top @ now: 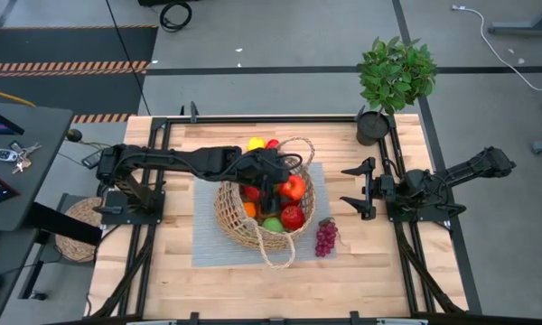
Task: Build produce basket
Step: Put the red apple into the mesh basket, then put the yellow bell pepper into the basket
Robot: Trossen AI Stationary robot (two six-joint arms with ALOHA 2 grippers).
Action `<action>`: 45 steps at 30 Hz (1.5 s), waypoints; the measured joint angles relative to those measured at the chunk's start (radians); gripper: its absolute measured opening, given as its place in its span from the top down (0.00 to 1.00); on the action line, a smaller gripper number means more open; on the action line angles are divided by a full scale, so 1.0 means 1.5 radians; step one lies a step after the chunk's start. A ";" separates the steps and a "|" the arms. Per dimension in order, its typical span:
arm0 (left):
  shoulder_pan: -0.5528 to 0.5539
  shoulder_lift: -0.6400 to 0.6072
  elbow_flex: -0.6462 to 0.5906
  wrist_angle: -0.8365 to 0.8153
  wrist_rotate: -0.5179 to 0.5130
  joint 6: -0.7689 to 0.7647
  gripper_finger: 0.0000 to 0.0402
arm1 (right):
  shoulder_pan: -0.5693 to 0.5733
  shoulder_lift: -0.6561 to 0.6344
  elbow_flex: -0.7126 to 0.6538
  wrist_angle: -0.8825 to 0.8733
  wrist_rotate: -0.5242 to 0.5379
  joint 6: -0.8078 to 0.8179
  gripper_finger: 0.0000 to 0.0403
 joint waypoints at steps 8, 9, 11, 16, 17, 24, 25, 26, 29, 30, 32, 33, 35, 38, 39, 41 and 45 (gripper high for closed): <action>0.001 0.000 0.000 -0.001 -0.004 -0.015 0.12 | 0.000 0.000 0.000 0.000 0.000 0.000 0.06; 0.001 0.000 0.000 -0.001 -0.006 -0.015 0.12 | 0.000 0.000 0.000 0.000 0.000 0.000 0.06; 0.001 0.000 0.000 -0.001 -0.007 -0.016 0.11 | 0.000 0.000 0.000 0.000 0.000 0.000 0.06; 0.001 0.000 0.000 -0.002 -0.007 -0.020 0.09 | 0.000 0.000 0.000 0.000 0.000 0.000 0.06; 0.001 0.000 0.000 -0.006 -0.007 -0.025 0.07 | 0.000 0.000 0.000 0.000 0.000 0.000 0.06; 0.000 0.000 -0.001 -0.036 -0.002 -0.031 0.03 | 0.000 0.000 0.000 0.000 0.000 0.000 0.06; 0.000 0.000 -0.001 -0.038 -0.001 -0.031 0.02 | 0.000 0.000 0.000 0.000 0.000 0.000 0.06; 0.000 0.000 -0.001 -0.039 -0.001 -0.031 0.02 | 0.000 0.000 0.000 0.000 0.000 0.000 0.06; 0.000 -0.002 -0.001 -0.041 0.000 -0.026 0.02 | 0.000 0.000 0.000 0.000 0.000 0.000 0.06; 0.001 -0.003 -0.001 -0.042 0.000 -0.026 0.02 | 0.000 0.000 0.000 0.000 0.000 0.000 0.06; 0.002 -0.010 -0.001 -0.049 0.000 -0.026 0.02 | 0.000 0.000 0.000 0.000 0.000 0.000 0.06; 0.004 -0.014 -0.001 -0.048 0.000 -0.029 0.02 | 0.000 0.000 0.000 0.000 0.000 0.000 0.06; 0.005 -0.029 -0.001 -0.056 0.000 -0.033 0.02 | 0.000 0.000 0.000 0.000 0.000 0.000 0.06; 0.003 -0.059 -0.001 -0.062 0.000 -0.021 0.02 | 0.000 0.000 0.000 0.000 0.000 0.000 0.06; 0.001 -0.073 -0.001 -0.062 -0.001 -0.012 0.02 | 0.000 0.000 0.000 0.000 0.000 0.000 0.06; -0.004 -0.103 -0.001 -0.060 0.000 0.008 0.02 | 0.000 0.000 0.000 0.000 0.000 0.000 0.06; -0.003 -0.168 -0.024 -0.040 -0.002 0.040 0.02 | 0.000 0.000 0.000 0.000 0.000 0.000 0.06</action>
